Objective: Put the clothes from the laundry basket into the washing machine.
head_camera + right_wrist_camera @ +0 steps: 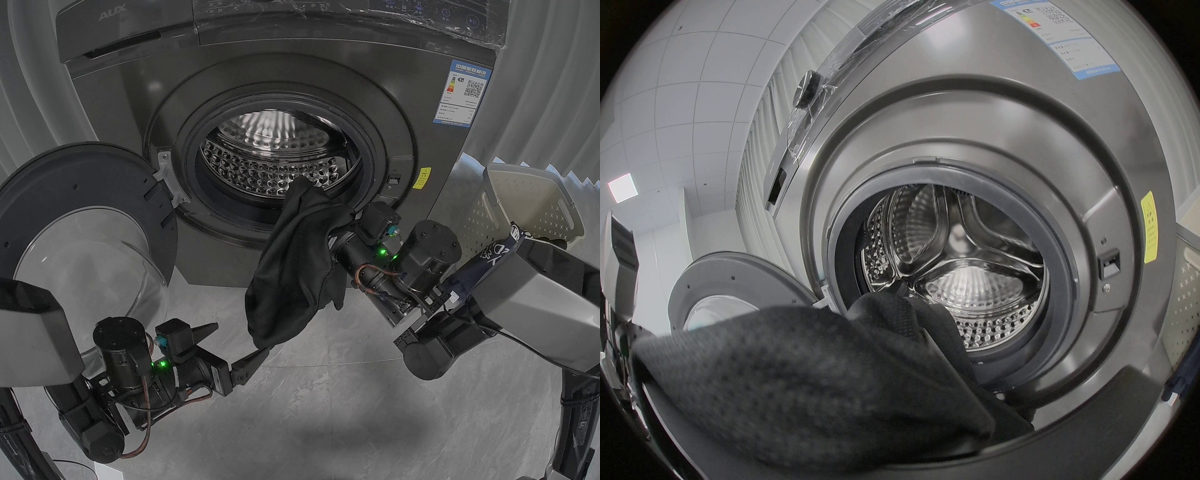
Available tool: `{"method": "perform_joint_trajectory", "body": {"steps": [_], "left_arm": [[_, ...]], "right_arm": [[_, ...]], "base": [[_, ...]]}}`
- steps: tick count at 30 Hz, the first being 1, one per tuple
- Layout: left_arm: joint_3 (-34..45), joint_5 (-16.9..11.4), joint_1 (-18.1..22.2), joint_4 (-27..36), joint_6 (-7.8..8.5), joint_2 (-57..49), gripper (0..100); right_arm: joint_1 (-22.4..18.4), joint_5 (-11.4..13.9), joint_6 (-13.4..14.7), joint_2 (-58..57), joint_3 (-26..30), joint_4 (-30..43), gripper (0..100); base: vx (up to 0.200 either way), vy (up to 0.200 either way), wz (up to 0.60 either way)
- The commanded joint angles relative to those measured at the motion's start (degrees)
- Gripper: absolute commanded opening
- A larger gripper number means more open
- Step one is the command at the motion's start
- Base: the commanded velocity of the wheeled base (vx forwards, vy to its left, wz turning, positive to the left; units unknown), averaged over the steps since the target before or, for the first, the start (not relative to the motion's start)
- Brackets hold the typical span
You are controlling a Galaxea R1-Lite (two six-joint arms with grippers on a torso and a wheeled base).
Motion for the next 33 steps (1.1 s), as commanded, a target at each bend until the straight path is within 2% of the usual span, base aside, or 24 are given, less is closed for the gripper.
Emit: {"method": "perform_joint_trajectory", "body": {"steps": [1,9,16,21,25,33], "left_arm": [[1.8,-0.3,-1.2,0.0,0.4,2.0,100],[0.7,-0.2,-1.8,0.1,0.49,2.6,100],[-11.3,-0.3,-2.8,0.1,0.49,4.2,100],[-18.2,-2.3,-3.1,0.1,0.4,8.0,100],[-23.8,-2.3,-3.7,0.1,0.13,10.0,100],[-28.3,-2.3,-3.5,0.1,0.31,14.6,100]], "right_arm": [[-0.1,-0.2,0.0,0.2,-1.8,0.5,0],[0.2,-0.2,0.3,0.2,-2.1,0.6,0],[2.2,-1.2,0.3,0.9,-1.0,0.4,0],[2.8,-1.3,0.3,1.2,-0.9,0.4,0],[2.9,-1.3,0.3,1.2,-0.9,0.5,0],[3.7,-1.3,0.3,0.9,-0.7,0.5,0]], "base": [[0.0,0.0,0.0],[0.0,0.0,0.0],[0.0,0.0,0.0],[0.0,0.0,0.0],[0.0,0.0,0.0],[0.0,0.0,0.0]]}}
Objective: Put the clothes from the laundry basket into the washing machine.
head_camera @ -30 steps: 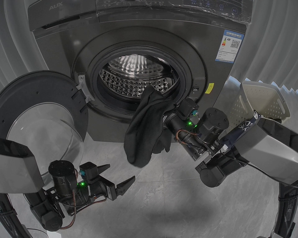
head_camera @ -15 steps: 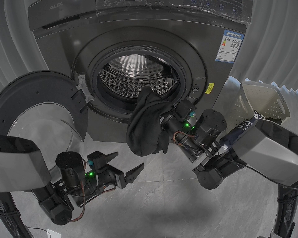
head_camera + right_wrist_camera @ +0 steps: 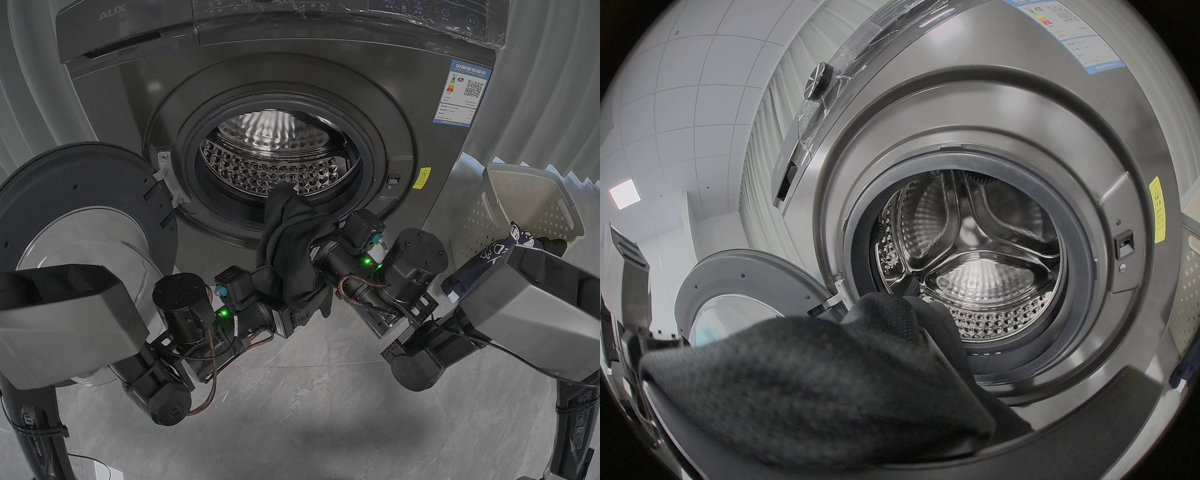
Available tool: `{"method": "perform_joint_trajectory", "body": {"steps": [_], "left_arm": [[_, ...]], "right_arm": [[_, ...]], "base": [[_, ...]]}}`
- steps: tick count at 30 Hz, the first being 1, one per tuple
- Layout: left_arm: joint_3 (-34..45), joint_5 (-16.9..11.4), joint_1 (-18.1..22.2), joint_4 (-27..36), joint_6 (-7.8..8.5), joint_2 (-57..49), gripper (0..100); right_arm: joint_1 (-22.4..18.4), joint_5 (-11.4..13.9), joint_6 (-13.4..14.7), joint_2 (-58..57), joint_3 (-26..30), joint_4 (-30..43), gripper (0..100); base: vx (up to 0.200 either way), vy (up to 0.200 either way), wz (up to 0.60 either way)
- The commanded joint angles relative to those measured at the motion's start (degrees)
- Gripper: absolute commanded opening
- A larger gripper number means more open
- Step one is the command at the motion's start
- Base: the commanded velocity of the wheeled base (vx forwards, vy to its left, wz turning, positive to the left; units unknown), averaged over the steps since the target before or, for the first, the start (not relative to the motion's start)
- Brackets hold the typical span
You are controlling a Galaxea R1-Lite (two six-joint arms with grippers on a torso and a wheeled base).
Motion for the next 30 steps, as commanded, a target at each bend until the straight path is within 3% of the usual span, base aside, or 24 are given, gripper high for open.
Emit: {"method": "perform_joint_trajectory", "body": {"steps": [1,6,10,15,16,20,30], "left_arm": [[-2.5,0.1,0.3,-0.1,-0.02,4.4,100],[-4.3,0.5,0.7,-0.1,0.16,5.9,100],[-9.2,2.9,2.1,-0.1,0.16,8.6,100],[-10.9,3.9,2.6,-0.1,0.07,9.2,100],[-11.1,4.6,2.8,-0.2,0.07,9.3,0],[-12.1,6.0,3.8,-0.2,-0.46,9.1,0],[-10.5,5.9,5.6,-0.2,-2.3,1.9,0]], "right_arm": [[0.9,-0.1,0.1,-0.5,0.5,0.0,0],[2.1,-0.1,0.1,-0.8,0.9,0.0,0],[3.0,-1.0,0.1,-1.2,2.2,0.0,0],[3.1,-1.0,0.2,-1.8,3.0,-0.2,0],[3.1,-1.0,0.3,-1.8,3.1,-0.1,0],[2.3,-1.0,0.6,-2.5,4.4,-0.4,0],[-2.9,-2.5,0.6,-4.7,9.6,-0.1,0]], "base": [[0.0,0.0,0.0],[0.0,0.0,0.0],[0.0,0.0,0.0],[0.0,0.0,0.0],[0.0,0.0,0.0],[0.0,0.0,0.0],[0.0,0.0,0.0]]}}
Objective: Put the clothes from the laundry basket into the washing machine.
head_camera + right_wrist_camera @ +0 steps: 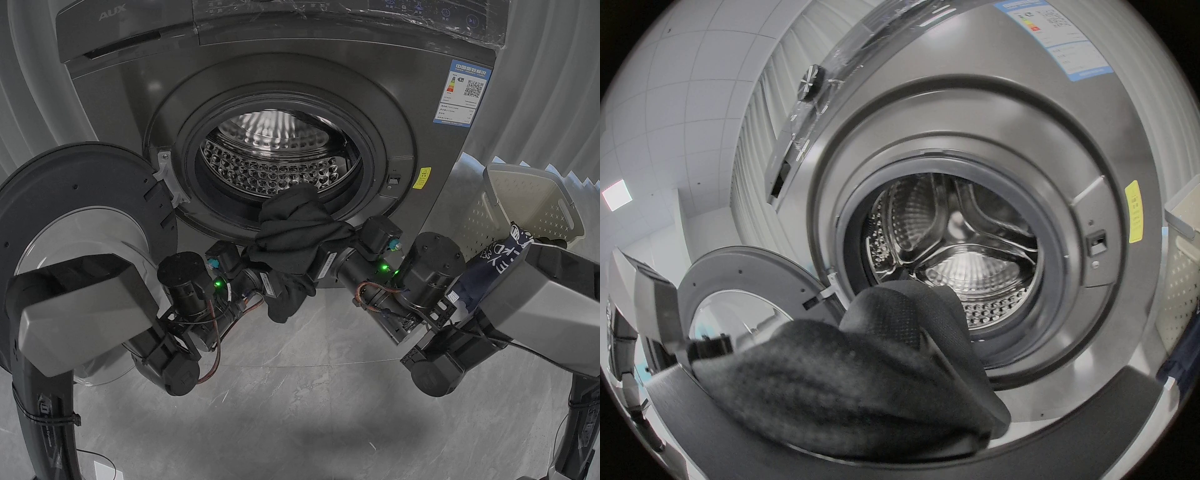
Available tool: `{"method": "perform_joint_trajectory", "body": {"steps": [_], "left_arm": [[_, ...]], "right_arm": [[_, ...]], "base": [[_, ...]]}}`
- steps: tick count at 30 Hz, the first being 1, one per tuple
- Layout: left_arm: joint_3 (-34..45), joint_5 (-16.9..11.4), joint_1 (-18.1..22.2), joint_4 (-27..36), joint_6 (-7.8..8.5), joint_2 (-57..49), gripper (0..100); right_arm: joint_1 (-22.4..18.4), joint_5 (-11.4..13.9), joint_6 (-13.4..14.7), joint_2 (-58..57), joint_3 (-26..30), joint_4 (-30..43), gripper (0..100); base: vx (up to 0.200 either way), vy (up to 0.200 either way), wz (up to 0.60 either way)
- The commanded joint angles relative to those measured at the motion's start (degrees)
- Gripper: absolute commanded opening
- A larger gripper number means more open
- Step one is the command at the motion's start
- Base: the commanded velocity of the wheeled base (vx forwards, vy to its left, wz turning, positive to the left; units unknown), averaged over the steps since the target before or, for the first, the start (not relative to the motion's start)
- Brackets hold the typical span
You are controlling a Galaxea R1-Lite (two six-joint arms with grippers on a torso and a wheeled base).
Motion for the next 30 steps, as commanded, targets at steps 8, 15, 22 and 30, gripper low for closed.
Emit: {"method": "perform_joint_trajectory", "body": {"steps": [8,15,22,30], "left_arm": [[3.1,0.0,0.4,0.0,-0.72,-6.8,0],[9.2,1.3,1.0,0.2,-0.63,-14.6,0],[21.9,0.8,0.3,0.2,0.07,-22.3,0],[32.1,-3.3,-0.8,0.2,0.25,-30.1,0]], "right_arm": [[-1.2,-0.5,-0.1,-0.5,2.8,-0.4,100],[-0.6,3.7,-1.8,-7.8,20.5,-0.8,100],[-0.4,10.0,-5.0,-15.8,41.2,-1.5,100],[-1.3,9.7,-4.2,-18.3,45.1,-1.5,100]], "base": [[0.0,0.0,0.0],[0.0,0.0,0.0],[0.0,0.0,0.0],[0.0,0.0,0.0]]}}
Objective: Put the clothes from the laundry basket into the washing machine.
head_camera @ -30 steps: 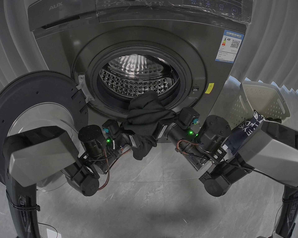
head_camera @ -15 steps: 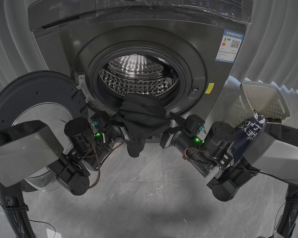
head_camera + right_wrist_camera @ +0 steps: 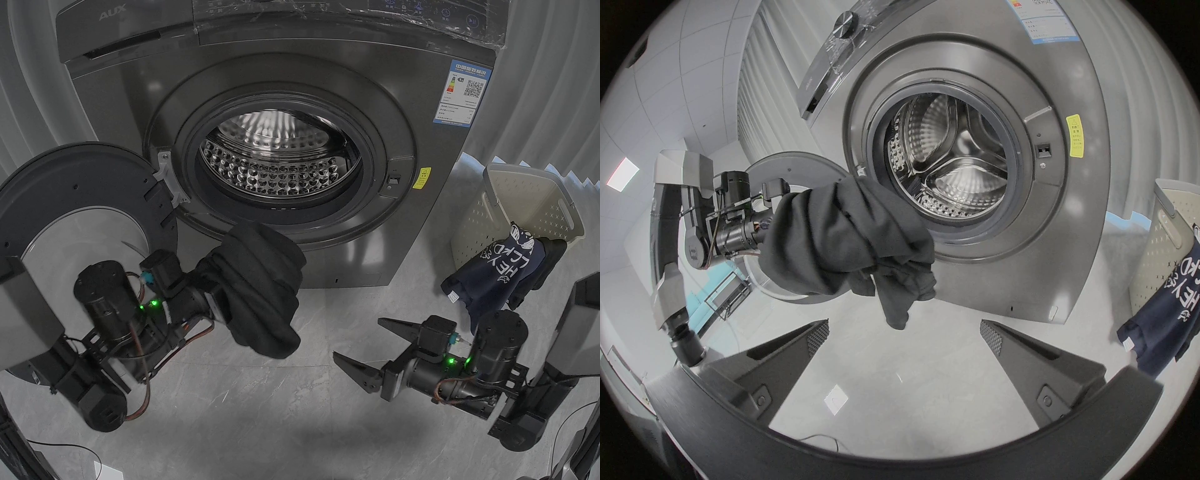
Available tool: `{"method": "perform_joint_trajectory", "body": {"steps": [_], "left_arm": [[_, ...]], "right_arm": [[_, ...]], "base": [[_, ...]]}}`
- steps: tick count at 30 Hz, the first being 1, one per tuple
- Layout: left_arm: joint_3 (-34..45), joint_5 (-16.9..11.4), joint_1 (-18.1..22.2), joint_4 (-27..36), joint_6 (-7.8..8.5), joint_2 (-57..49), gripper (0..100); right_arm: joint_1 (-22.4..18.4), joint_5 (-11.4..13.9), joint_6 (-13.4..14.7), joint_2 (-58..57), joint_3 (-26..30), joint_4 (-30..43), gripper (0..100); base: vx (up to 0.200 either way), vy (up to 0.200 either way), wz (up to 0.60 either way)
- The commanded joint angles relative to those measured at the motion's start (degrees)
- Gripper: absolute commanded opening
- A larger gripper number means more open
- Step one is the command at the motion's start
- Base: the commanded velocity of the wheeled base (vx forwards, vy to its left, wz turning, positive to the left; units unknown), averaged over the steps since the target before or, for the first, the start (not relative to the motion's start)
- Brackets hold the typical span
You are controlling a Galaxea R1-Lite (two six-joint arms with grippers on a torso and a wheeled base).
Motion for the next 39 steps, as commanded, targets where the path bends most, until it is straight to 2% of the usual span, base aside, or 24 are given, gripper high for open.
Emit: {"method": "perform_joint_trajectory", "body": {"steps": [1,2,5,7,13,23,28,35,39], "left_arm": [[8.5,-1.9,-1.4,-0.1,0.58,-8.5,0],[8.5,-1.9,-1.4,-0.1,0.76,-8.4,0],[9.9,-1.3,-2.3,-0.1,3.57,-7.6,0],[10.6,-1.3,-1.9,-0.1,4.19,-7.4,0],[11.2,-1.9,-1.5,-0.1,3.57,-8.0,0],[10.2,-2.3,-2.2,-0.2,3.49,-7.7,0],[10.0,-2.8,-2.2,-0.2,2.08,-7.7,0],[9.9,-2.9,-2.0,-0.2,1.9,-7.4,0],[9.5,-2.8,-2.1,-0.2,0.94,-7.1,0]], "right_arm": [[-0.8,0.5,-0.3,-5.2,4.6,-0.2,100],[-0.8,0.5,-0.3,-5.1,4.6,-0.1,100],[-2.0,0.0,0.2,-3.8,3.6,-0.2,100],[-2.0,-1.3,0.9,-3.8,3.4,-0.2,100],[-2.2,-3.0,2.1,-3.7,1.1,-0.1,100],[-5.1,-2.8,2.0,-3.7,0.2,-0.2,100],[-6.0,-2.9,2.0,-3.7,-0.7,-0.2,100],[-5.4,-3.0,2.0,-3.7,-0.6,-0.2,100],[-5.3,-3.0,2.0,-3.7,-0.3,-0.1,100]], "base": [[0.0,0.0,0.0],[0.0,0.0,0.0],[0.0,0.0,0.0],[0.0,0.0,0.0],[0.0,0.0,0.0],[0.0,0.0,0.0],[0.2,0.0,0.0],[0.2,0.0,0.0],[0.2,0.0,0.0]]}}
